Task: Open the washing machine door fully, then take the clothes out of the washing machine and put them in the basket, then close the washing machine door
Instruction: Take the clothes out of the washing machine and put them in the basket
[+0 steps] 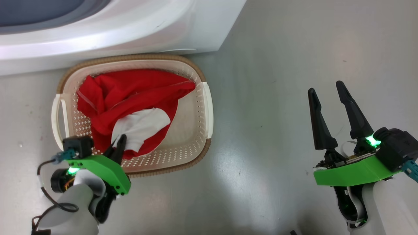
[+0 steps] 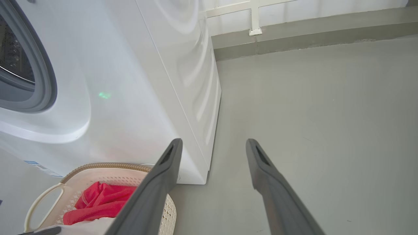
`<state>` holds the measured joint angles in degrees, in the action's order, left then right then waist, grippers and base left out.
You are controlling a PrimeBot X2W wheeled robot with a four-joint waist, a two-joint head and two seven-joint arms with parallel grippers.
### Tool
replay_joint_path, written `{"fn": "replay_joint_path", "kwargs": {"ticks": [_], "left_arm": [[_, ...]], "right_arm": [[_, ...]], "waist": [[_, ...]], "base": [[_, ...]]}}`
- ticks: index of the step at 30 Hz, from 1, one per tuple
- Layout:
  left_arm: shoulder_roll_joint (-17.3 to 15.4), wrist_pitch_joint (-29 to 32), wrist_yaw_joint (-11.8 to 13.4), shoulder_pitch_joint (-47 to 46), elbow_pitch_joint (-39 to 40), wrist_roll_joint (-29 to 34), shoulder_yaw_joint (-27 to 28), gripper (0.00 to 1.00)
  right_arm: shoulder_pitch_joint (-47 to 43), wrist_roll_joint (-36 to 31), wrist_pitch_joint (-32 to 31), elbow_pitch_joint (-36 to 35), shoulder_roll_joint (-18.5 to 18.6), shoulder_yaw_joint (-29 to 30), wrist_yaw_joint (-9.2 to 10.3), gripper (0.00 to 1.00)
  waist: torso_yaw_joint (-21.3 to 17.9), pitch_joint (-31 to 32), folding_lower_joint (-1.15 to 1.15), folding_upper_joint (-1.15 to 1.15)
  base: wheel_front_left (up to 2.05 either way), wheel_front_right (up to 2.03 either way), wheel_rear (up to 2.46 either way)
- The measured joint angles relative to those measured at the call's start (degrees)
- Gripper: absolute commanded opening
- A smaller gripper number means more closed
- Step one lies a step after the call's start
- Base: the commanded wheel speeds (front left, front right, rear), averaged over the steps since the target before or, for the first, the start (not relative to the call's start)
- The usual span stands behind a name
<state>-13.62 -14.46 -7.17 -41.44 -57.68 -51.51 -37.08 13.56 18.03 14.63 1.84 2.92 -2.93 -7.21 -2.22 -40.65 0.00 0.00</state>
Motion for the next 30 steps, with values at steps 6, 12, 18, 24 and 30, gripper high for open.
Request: {"fn": "replay_joint_path", "kwargs": {"ticks": [6, 12, 18, 24, 30], "left_arm": [[0.0, 0.0, 0.0, -0.2, 0.2, 1.2, 2.5, 1.0], [0.1, 0.0, 0.0, -0.2, 0.6, 2.8, 5.1, 1.0], [0.2, 0.0, 0.0, 0.6, 2.6, 5.5, 9.3, 1.0], [0.3, 0.0, 0.0, 4.2, 6.3, 10.8, 15.6, 1.0], [1.0, 0.0, 0.0, 7.7, 11.1, 17.0, 22.2, 1.0]], "right_arm": [[0.0, 0.0, 0.0, 0.0, 0.0, 0.0, 0.0, 1.0], [0.0, 0.0, 0.0, 0.4, 0.0, 0.1, 0.0, 1.0], [0.0, 0.0, 0.0, 1.2, 0.0, 0.1, 0.0, 1.0], [-0.1, 0.0, 0.0, 2.0, 0.0, 0.1, 0.0, 1.0], [-1.0, 0.0, 0.0, 2.8, 0.0, 0.1, 0.0, 1.0]], "waist": [[0.3, -0.7, 0.0, 0.0], [0.5, 0.3, 0.0, 0.0], [0.6, 2.7, 0.0, 0.0], [0.8, 6.2, 0.0, 0.0], [0.9, 9.5, 0.0, 0.0]], "base": [[0.0, 0.0, 0.0], [0.0, 0.0, 0.0], [0.0, 0.0, 0.0], [0.0, 0.0, 0.0], [0.0, 0.0, 0.0]]}}
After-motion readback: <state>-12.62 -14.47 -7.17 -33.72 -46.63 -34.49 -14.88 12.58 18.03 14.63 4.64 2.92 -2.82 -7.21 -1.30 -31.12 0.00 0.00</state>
